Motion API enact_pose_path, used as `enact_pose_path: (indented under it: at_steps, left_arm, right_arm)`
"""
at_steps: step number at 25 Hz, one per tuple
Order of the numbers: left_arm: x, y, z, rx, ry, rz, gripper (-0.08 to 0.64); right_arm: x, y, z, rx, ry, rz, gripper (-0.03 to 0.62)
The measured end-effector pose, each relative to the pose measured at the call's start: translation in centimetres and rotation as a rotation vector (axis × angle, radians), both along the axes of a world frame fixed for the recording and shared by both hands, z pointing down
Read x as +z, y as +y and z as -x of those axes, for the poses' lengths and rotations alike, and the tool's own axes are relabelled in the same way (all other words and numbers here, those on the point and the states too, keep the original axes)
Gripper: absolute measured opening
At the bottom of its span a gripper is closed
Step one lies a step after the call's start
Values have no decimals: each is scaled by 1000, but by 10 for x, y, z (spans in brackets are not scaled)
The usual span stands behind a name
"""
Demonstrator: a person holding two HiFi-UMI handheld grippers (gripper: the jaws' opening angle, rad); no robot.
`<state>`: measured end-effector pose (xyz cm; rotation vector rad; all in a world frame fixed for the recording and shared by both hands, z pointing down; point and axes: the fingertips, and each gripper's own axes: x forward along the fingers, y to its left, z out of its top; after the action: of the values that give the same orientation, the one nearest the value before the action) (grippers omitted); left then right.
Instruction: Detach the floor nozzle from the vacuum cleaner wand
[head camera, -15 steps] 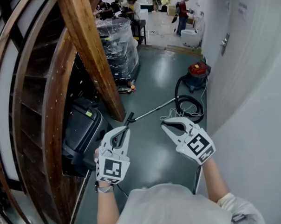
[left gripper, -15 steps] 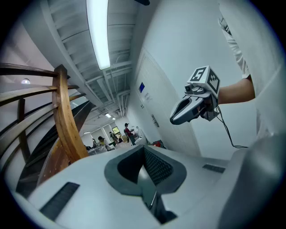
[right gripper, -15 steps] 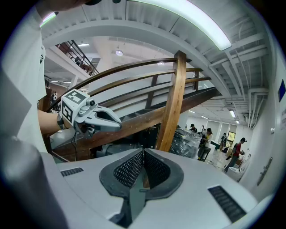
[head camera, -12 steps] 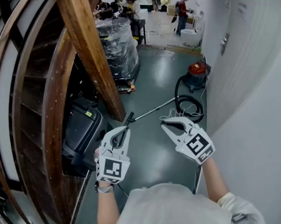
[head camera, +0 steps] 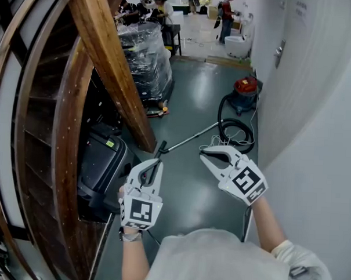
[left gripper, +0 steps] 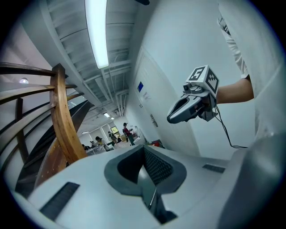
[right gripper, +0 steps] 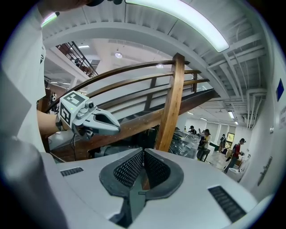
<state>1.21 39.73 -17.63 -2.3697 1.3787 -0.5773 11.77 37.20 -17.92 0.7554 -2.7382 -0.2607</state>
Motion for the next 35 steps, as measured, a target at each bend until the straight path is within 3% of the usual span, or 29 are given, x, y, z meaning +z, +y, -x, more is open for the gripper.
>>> enact_pose_path:
  at_steps: [35]
  left_arm:
    - [36, -6, -69, -18, -4, 95, -2]
  right_arm:
    - [35, -7, -62, -59, 64, 39, 29]
